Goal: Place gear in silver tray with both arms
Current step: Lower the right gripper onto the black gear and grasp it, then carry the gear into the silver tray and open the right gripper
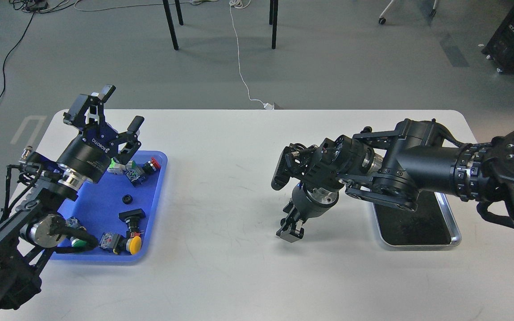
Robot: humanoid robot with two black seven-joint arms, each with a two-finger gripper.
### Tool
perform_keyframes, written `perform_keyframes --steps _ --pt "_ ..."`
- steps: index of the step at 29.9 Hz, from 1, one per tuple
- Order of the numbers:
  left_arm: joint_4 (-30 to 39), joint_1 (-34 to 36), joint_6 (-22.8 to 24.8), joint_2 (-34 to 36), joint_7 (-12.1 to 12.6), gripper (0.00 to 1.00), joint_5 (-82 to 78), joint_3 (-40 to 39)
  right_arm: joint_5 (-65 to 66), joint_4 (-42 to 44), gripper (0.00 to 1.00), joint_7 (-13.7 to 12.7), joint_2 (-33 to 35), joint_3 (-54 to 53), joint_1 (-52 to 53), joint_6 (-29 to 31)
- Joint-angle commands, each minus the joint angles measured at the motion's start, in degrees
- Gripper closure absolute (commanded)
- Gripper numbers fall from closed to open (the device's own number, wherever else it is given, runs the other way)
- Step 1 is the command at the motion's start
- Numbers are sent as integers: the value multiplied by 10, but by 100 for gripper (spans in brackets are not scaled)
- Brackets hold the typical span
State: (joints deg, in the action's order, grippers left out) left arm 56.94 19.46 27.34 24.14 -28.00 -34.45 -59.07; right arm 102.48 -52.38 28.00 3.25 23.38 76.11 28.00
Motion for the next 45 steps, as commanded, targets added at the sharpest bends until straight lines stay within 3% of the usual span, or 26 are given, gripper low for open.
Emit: perform_keyframes --steps 1,8,12,23,33,37,45 --pt "0 1 0 -1 0 2 0 0 0 0 54 0 1 1 -1 0" --pt "0 0 1 -1 0 2 0 0 0 6 77 0 1 1 -5 0" --pt "-1 1 1 0 0 2 0 0 0 6 85 0 0 1 -5 0" --pt "0 1 2 0 0 2 -1 0 -3 -5 87 0 33 -2 27 0" --pt "8 1 1 -1 0 2 -2 2 0 -97 86 0 242 0 98 0" --pt "13 1 2 -3 0 2 -4 4 4 -77 86 0 301 8 84 0" --pt "18 0 1 -1 0 2 -5 7 5 2 85 0 316 15 37 0"
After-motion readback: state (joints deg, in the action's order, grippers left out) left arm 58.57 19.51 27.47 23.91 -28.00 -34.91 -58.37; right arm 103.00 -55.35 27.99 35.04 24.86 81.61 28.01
